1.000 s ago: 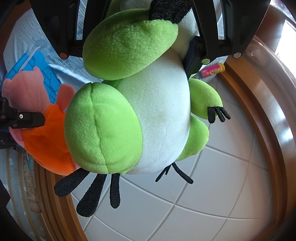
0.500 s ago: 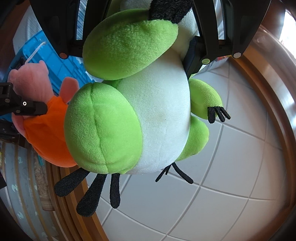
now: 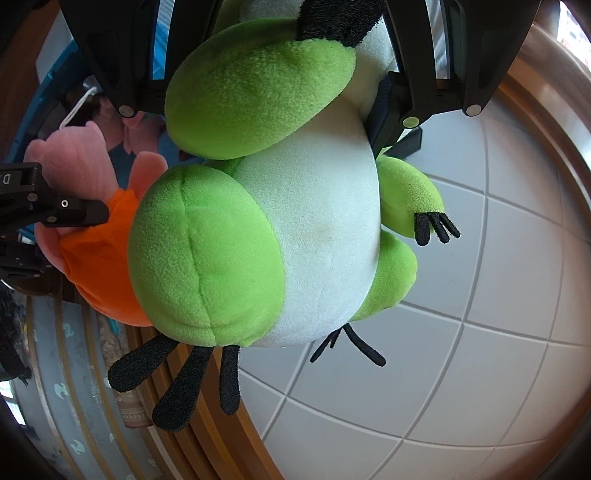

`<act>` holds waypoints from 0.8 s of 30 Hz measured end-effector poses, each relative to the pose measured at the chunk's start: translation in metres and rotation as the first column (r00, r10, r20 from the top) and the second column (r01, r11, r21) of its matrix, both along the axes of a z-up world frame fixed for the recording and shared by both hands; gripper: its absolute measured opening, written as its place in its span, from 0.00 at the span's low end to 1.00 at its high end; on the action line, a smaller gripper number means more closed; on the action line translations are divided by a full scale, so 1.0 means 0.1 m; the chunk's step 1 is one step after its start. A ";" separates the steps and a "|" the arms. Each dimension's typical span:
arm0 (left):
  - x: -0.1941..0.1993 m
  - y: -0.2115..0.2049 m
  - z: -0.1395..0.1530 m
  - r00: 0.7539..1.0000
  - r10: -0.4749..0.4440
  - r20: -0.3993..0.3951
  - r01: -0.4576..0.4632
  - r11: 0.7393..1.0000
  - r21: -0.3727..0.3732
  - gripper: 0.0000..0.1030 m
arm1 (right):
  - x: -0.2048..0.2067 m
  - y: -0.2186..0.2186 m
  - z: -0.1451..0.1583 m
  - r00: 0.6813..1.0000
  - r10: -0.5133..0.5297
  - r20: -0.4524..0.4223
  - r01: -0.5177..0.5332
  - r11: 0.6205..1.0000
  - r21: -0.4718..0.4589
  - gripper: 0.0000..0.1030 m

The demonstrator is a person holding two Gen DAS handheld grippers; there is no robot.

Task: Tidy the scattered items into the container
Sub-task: 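Lift and carry the frog in the left tool and pig in the right tool over the crate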

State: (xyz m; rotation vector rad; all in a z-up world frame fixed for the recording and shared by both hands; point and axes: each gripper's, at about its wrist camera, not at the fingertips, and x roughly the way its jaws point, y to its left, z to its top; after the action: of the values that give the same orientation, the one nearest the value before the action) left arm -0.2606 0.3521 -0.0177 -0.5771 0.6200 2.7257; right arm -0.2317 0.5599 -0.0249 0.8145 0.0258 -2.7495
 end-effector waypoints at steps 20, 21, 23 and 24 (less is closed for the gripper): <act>-0.49 1.11 -0.02 0.975 -0.220 0.026 0.220 0.975 -0.009 0.59 | -0.22 1.11 -0.27 0.984 -0.173 0.045 0.173 0.985 -0.013 0.56; -0.54 1.14 -0.03 0.973 -0.226 0.034 0.227 0.974 -0.006 0.59 | -0.22 1.14 -0.29 0.983 -0.178 0.047 0.179 0.984 -0.012 0.56; -0.64 1.20 -0.04 0.970 -0.240 0.047 0.240 0.971 0.003 0.59 | -0.22 1.20 -0.32 0.981 -0.188 0.053 0.189 0.982 -0.010 0.56; -0.68 1.23 -0.04 0.968 -0.246 0.050 0.246 0.969 0.006 0.59 | -0.23 1.23 -0.34 0.979 -0.195 0.057 0.195 0.981 -0.012 0.56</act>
State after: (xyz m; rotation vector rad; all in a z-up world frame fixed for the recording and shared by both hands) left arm -0.3285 0.4755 -0.0220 -0.5293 0.6345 2.4716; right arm -0.2544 0.6831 -0.0585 0.9342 -0.0933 -2.9028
